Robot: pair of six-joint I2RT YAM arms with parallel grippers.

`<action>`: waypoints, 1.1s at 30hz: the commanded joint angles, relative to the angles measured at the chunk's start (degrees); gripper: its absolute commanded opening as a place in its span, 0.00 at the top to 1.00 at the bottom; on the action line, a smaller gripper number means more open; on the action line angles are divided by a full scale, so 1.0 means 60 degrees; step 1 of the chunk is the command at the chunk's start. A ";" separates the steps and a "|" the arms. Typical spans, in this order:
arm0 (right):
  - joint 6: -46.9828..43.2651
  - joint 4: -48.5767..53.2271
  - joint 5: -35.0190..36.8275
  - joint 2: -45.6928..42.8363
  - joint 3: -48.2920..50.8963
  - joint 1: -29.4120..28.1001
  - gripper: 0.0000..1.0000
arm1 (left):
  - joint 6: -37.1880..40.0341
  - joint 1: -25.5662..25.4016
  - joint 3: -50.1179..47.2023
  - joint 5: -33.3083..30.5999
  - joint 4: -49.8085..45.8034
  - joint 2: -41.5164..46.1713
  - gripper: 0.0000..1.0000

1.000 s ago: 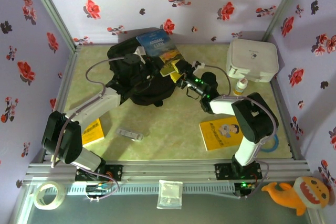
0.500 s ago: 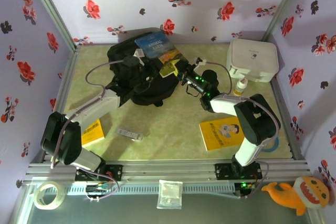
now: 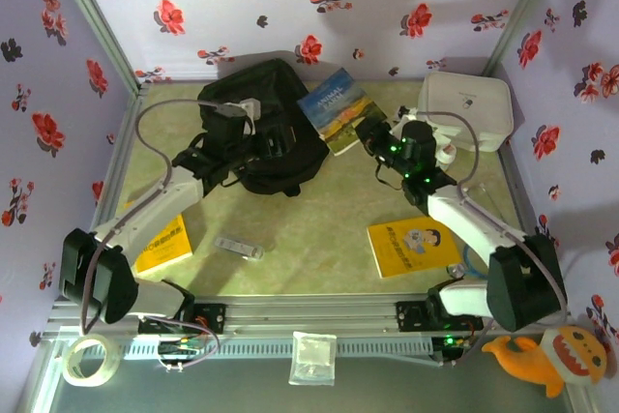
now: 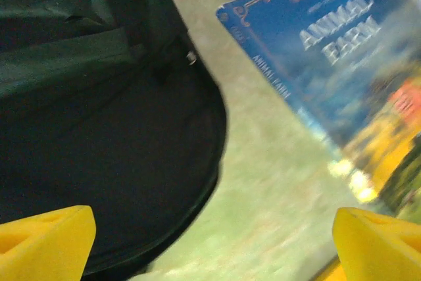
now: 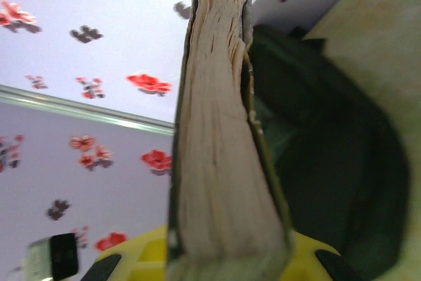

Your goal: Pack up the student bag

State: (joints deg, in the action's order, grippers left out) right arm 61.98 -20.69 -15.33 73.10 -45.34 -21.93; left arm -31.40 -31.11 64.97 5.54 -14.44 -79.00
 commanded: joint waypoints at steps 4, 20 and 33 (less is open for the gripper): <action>-0.1335 0.1657 0.0549 -0.0758 0.0076 0.0329 0.90 | 0.5139 -0.0043 0.0959 -0.0088 -0.2776 -0.0592 0.06; -0.1137 0.1822 0.0519 -0.0781 0.0264 0.0445 0.89 | 0.9608 -0.0061 0.1646 -0.0357 -0.4274 -0.2515 0.27; -0.0621 0.1380 0.0361 -0.0874 0.0428 0.0459 0.89 | 1.0502 -0.0360 0.2586 -0.1255 -0.4344 -0.3736 0.43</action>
State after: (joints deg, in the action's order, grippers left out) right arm 57.58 -6.50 -13.06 70.00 -42.59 -19.68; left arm 28.77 -33.12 78.13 0.58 -39.31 -99.39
